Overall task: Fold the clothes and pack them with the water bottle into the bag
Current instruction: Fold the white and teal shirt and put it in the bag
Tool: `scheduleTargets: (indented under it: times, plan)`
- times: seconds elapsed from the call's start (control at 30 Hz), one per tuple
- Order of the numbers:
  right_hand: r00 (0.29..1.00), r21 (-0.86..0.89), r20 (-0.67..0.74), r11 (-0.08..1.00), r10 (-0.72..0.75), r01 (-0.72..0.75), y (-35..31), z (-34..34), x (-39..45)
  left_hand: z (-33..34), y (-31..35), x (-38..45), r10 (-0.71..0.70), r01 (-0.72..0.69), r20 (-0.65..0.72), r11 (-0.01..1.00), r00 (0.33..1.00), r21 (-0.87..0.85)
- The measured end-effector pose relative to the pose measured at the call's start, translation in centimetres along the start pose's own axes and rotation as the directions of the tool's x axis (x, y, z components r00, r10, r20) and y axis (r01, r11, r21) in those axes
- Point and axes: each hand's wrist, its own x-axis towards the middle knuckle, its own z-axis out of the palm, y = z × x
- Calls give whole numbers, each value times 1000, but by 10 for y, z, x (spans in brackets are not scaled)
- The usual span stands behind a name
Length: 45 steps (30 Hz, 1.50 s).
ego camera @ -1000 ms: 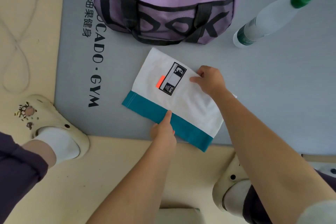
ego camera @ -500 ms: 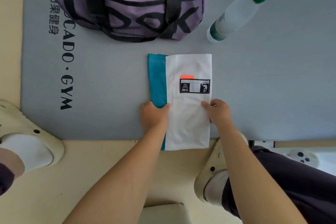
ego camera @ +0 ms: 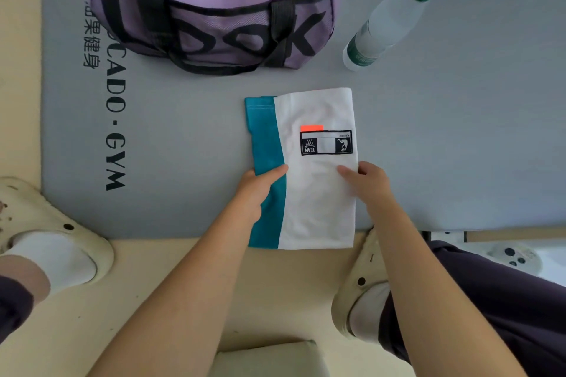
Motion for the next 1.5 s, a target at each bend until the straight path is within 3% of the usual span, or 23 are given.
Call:
scheduleTargets:
  times: [0.1, 0.2, 0.3, 0.43, 0.53, 0.63, 0.73, 0.87, 0.97, 1.1, 1.17, 1.23, 1.27, 1.37, 1.43, 1.5]
  plan:
    - [996, 144, 93, 990, -3, -10, 4, -5, -4, -3, 5, -2, -27, 29, 108, 1000, 994, -9]
    - [960, 377, 278, 922, -24, -86, 3, -7, -7, -16, 11, -3, 0, 7, 139, 999, 990, -48]
    - [914, 441, 399, 890, -77, -117, -9, -2, -10, -42, 17, -7, 66, -50, 152, 993, 986, -109]
    - [932, 445, 339, 894, -126, -40, -39, 19, -19, -74, 35, -11, 209, -208, 1, 972, 978, -105]
    - [914, 502, 319, 863, -251, 62, -65, 24, -28, -87, 58, -17, 369, -379, -182, 925, 911, -24]
    - [861, 498, 339, 849, -380, 178, -89, 22, -36, -93, 82, -27, 533, -538, -142, 843, 834, -1]
    - [822, 489, 348, 835, -451, 251, -109, 17, -41, -100, 100, -37, 581, -572, -28, 808, 814, 140]
    - [822, 314, 367, 890, -436, 332, -123, 13, -45, -103, 104, -37, 558, -543, 101, 726, 824, 421]
    - [855, 7, 253, 884, -454, 467, -128, 20, -47, -98, 102, -32, 635, -504, 44, 567, 771, 652]
    - [782, -489, 126, 648, -610, 584, -135, 25, -50, -96, 103, -31, 711, -460, -23, 479, 703, 748]
    - [698, -547, 140, 533, -702, 645, -137, 23, -51, -97, 108, -33, 730, -445, -3, 420, 684, 791]
    - [627, -479, 194, 485, -755, 732, -139, 18, -53, -102, 115, -35, 735, -434, 24, 373, 677, 820]
    - [625, -421, 231, 503, -745, 755, -140, 15, -52, -106, 118, -36, 738, -437, 40, 354, 673, 827]
    - [715, -162, 399, 723, -575, 672, -147, 1, -50, -117, 129, -46, 722, -497, 142, 306, 677, 812]
    - [703, 58, 505, 832, -501, 551, -148, -5, -48, -126, 141, -53, 595, -524, 232, 379, 769, 763]
    - [681, 197, 546, 864, -489, 463, -146, -7, -46, -134, 153, -60, 375, -507, 343, 576, 861, 642]
